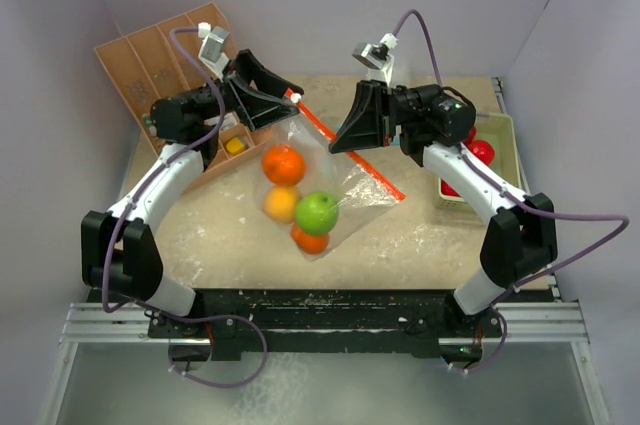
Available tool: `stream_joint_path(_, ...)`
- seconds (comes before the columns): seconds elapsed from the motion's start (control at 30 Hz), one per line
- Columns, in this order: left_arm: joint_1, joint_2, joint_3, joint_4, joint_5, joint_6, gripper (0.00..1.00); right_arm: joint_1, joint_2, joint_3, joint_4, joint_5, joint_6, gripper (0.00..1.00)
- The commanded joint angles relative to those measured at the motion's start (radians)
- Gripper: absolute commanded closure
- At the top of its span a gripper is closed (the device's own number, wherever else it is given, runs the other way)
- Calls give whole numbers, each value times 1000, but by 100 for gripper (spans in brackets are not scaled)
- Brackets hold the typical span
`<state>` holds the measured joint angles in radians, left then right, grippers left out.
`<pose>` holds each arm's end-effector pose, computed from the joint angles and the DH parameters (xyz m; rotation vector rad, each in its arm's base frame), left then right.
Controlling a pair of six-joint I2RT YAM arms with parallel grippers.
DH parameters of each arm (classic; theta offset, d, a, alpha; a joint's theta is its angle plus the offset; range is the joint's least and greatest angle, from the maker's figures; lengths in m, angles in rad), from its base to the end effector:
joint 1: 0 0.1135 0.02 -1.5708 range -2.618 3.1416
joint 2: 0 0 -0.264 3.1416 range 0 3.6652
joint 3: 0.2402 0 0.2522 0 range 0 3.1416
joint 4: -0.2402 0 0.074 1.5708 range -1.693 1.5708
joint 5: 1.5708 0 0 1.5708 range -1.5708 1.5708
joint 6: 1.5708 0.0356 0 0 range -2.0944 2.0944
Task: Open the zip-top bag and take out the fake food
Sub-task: Pick up the zipper food storage bag at the center of the board.
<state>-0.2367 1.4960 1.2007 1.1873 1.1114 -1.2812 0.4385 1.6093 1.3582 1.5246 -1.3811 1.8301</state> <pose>0.2924 -0.1034 0.4328 0.7139 1.2140 -1.6703 0.2622 0.1616 0.4517 -1.1248 1.3472 2.0034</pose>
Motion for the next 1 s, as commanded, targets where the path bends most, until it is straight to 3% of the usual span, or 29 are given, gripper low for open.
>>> stream_joint_path(0.0,-17,30,56,228,-28,-128,47,5,-28,5,103,23,38,100)
stream_joint_path(0.1,-17,32,28,311,-24,-192,93,5,0,4,201,50,115,100)
stream_joint_path(0.13,-18,25,13,312,-25,-192,100,5,15,9,241,58,152,100)
stream_joint_path(0.2,-17,6,-16,307,-32,-184,100,4,45,25,347,57,245,100)
stream_joint_path(0.27,-18,-7,-28,286,-25,-171,100,7,65,39,335,34,261,100)
stream_joint_path(0.3,-17,-10,-30,265,-14,-161,100,8,62,34,297,18,230,94)
stream_joint_path(0.4,-18,-26,-30,179,22,-109,100,6,17,1,54,-9,40,69)
stream_joint_path(0.5,-17,-56,-42,102,29,-44,100,4,-7,-48,-138,21,-106,26)
stream_joint_path(0.57,-12,-70,-54,80,26,-30,100,3,3,-75,-161,43,-104,11)
stream_joint_path(0.73,14,-91,-57,-3,45,9,100,-8,30,-100,-262,60,-130,5)
stream_joint_path(0.9,20,-133,-42,-171,49,122,100,-54,13,-85,-497,110,-298,4)
stream_joint_path(0.97,20,-137,-35,-208,50,146,100,-91,4,-41,-665,132,-393,3)
